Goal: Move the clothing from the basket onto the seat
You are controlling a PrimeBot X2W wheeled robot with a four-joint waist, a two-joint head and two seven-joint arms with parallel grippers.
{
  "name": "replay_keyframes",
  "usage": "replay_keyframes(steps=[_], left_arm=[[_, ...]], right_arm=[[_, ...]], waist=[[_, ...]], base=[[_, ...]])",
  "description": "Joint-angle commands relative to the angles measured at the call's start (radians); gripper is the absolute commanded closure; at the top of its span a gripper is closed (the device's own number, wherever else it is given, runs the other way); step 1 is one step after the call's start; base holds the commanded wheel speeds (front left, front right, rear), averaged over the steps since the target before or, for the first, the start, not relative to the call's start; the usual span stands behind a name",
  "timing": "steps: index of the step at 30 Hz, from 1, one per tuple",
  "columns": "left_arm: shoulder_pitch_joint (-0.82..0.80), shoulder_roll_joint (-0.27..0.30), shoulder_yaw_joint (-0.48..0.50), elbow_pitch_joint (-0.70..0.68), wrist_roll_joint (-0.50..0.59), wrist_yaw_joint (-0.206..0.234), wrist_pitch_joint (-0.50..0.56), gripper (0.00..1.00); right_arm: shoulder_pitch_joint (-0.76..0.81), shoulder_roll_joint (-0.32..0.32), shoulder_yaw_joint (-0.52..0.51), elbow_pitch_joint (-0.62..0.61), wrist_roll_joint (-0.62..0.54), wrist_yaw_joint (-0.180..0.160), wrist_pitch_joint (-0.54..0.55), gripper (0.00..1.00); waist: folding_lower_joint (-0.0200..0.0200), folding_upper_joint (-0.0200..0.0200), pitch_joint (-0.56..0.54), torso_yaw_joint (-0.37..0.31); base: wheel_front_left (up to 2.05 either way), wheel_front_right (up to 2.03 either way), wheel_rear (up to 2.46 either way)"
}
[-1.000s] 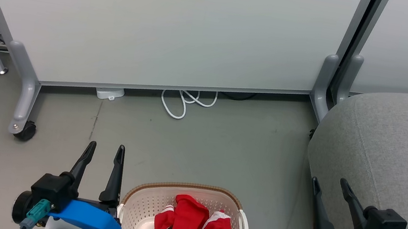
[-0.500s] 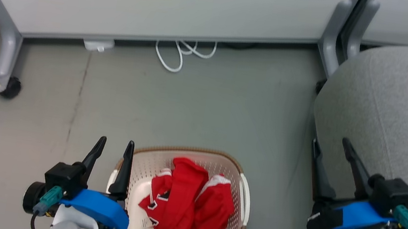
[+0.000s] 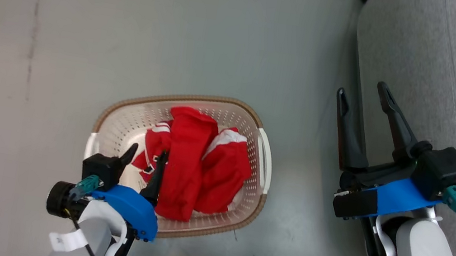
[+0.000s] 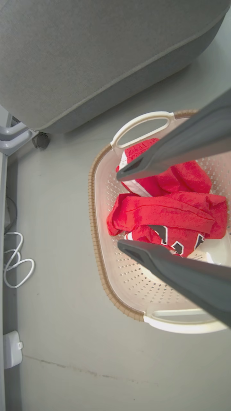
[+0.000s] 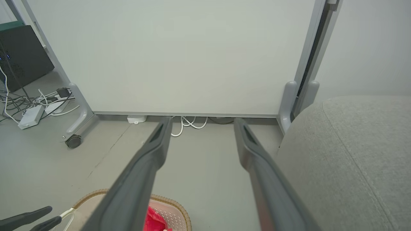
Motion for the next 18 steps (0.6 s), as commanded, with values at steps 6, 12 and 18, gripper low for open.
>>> replay_keyframes(steps=[6, 12, 18], left_arm=[[-0.112, 0.002, -0.057, 0.156, -0.039, -0.005, -0.003, 0.0], [-0.2, 0.01, -0.071, 0.263, -0.053, -0.005, -0.003, 0.0], [-0.279, 0.036, -0.058, 0.334, -0.062, -0.005, -0.003, 0.0]], right_arm=[[-0.045, -0.003, 0.021, -0.044, 0.02, 0.0, -0.013, 0.0], [-0.067, -0.003, 0.034, -0.087, 0.029, 0.0, -0.021, 0.0], [-0.086, -0.003, 0.055, -0.105, 0.053, 0.0, -0.039, 0.0]], waist=[[-0.0004, 0.0, 0.158, -0.075], [-0.0004, 0.0, 0.251, -0.102], [-0.0004, 0.0, 0.327, -0.126]], base=[[0.0, 0.0, 0.0], [0.0, 0.0, 0.0], [0.0, 0.0, 0.0]])
